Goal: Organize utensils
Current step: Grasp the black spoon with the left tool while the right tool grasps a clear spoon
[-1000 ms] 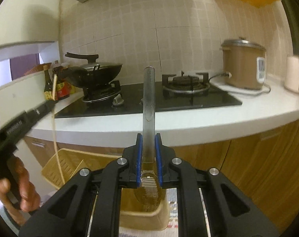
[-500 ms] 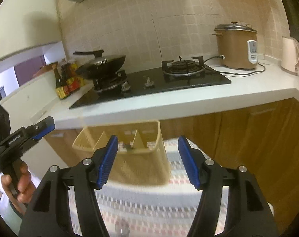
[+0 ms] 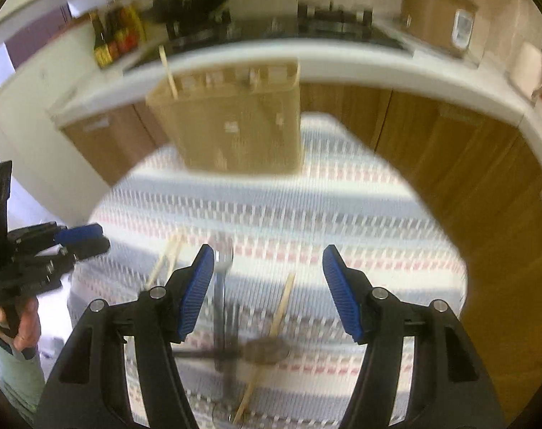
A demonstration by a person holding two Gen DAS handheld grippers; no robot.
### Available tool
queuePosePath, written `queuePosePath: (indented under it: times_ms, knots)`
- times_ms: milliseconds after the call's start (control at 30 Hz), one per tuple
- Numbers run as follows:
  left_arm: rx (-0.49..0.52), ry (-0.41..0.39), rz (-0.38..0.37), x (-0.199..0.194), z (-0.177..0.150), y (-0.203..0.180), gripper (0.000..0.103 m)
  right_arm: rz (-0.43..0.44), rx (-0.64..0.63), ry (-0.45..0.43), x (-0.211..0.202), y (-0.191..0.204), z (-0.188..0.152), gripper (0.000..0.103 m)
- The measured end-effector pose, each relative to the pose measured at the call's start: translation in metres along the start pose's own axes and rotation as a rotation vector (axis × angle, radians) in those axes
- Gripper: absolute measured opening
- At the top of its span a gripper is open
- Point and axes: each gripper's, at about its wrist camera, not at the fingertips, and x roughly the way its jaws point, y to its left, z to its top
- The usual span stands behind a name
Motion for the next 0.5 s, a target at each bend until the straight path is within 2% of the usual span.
queuePosePath:
  times_ms: [67, 167, 300, 433, 500]
  knots:
    - [0.006, 0.085, -0.04, 0.019, -0.018, -0.001, 0.035, 0.038, 0.033, 0.086, 0.023, -0.001, -0.005, 0.059]
    - [0.007, 0.129, -0.045, 0.033, -0.041, -0.001, 0.034, 0.076, 0.054, 0.179, 0.058, 0.002, -0.008, 0.058]
    - [-0.09, 0.2, -0.149, 0.05, -0.062, 0.013, 0.033, 0.108, 0.07, 0.237, 0.085, 0.009, -0.008, 0.049]
    - [-0.12, 0.216, -0.248, 0.055, -0.068, 0.014, 0.033, 0.105, 0.075, 0.259, 0.101, 0.016, -0.006, 0.042]
    - [-0.117, 0.215, -0.239, 0.054, -0.067, 0.014, 0.033, 0.11, 0.065, 0.266, 0.104, 0.022, -0.004, 0.041]
